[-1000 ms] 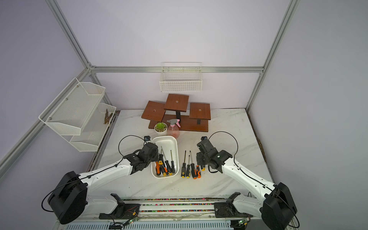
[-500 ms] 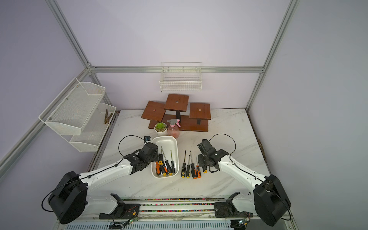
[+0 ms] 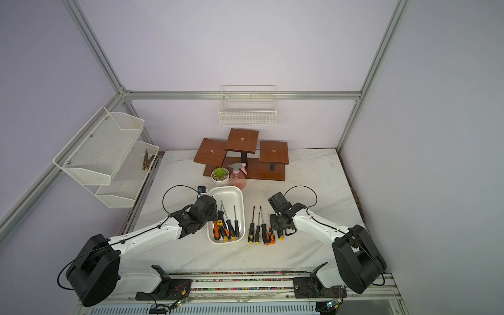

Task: Take out the screwdriver from the storage box
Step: Place the screwdriver at the center of the board.

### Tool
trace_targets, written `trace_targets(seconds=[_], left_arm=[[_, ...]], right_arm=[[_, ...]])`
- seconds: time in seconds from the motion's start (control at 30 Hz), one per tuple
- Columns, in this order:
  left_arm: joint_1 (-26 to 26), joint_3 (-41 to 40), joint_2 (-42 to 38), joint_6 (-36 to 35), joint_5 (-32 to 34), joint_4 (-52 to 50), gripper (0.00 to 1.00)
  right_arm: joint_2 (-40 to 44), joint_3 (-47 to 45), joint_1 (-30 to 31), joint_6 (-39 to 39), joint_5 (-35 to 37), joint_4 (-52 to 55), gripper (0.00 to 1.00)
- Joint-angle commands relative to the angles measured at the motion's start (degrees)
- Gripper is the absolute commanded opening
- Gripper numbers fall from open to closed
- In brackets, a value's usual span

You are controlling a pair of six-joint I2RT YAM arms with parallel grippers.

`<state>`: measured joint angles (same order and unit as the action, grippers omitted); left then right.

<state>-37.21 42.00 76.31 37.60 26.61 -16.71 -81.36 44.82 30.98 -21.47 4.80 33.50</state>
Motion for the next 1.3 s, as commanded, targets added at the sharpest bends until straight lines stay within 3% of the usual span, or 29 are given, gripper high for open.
trace_targets(seconds=[0.0,0.93,1.27], left_arm=[[0.2,0.0,0.1,-1.1,0.9,4.5,0.0],[0.4,-0.3,-0.1,-1.0,0.7,4.5,0.0],[0.4,-0.3,0.0,-0.9,0.6,4.6,0.0]], right_arm=[[-0.6,1.3,-0.5,0.8,-0.5,-1.9,0.0],[-6.5,0.3,-1.6,1.1,-4.3,-5.3,0.0],[-8.4,0.4,-1.7,1.2,-4.7,-5.3,0.06]])
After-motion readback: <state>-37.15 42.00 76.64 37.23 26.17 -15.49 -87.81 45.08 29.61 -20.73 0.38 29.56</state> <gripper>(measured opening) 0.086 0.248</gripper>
